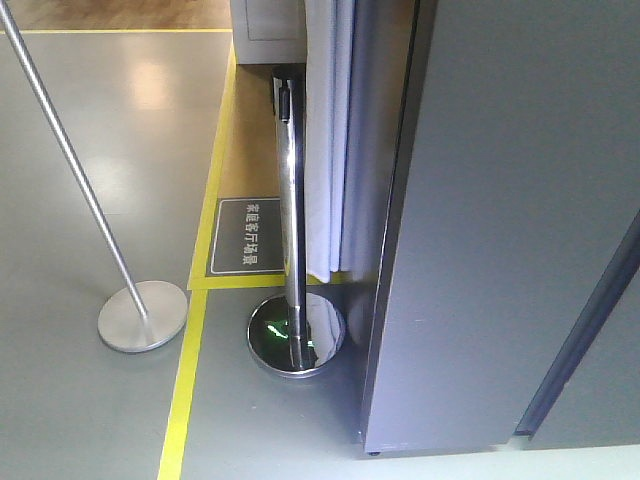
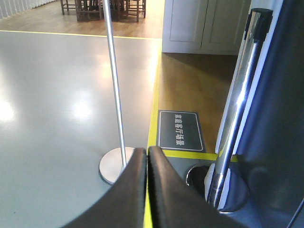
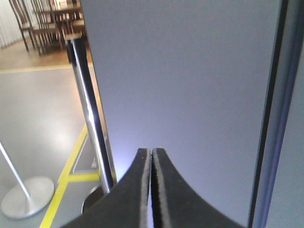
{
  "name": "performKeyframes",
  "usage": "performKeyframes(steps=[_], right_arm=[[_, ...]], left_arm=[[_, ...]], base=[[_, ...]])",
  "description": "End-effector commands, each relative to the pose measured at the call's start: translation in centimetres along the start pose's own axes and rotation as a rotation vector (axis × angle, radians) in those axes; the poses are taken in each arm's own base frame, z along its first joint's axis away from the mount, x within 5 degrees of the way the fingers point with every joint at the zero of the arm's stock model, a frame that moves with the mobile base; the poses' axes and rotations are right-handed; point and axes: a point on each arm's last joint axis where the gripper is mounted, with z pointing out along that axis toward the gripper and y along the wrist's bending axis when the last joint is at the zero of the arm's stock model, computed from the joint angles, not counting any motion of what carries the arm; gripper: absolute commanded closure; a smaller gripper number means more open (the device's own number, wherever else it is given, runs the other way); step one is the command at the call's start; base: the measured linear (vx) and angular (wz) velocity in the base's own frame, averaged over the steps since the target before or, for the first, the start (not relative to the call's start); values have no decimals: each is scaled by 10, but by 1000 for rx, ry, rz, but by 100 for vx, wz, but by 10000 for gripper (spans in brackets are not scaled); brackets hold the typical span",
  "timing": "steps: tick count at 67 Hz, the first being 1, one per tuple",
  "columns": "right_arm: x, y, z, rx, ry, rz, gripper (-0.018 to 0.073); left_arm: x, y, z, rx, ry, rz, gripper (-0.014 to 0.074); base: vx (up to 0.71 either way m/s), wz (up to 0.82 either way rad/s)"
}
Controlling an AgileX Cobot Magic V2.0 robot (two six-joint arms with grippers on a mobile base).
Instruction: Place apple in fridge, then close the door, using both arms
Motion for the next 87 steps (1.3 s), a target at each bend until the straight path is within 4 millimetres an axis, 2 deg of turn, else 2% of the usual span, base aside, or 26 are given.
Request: performKeyframes(steps=[1, 87], right_arm=[[-6, 0, 0, 3, -100, -15, 561], [-7, 0, 0, 1, -104, -7, 561]], left_arm=[[-1, -2, 0, 29, -59, 1, 605], [-1, -2, 0, 29, -59, 1, 605]], base=[[0, 0], [0, 0]])
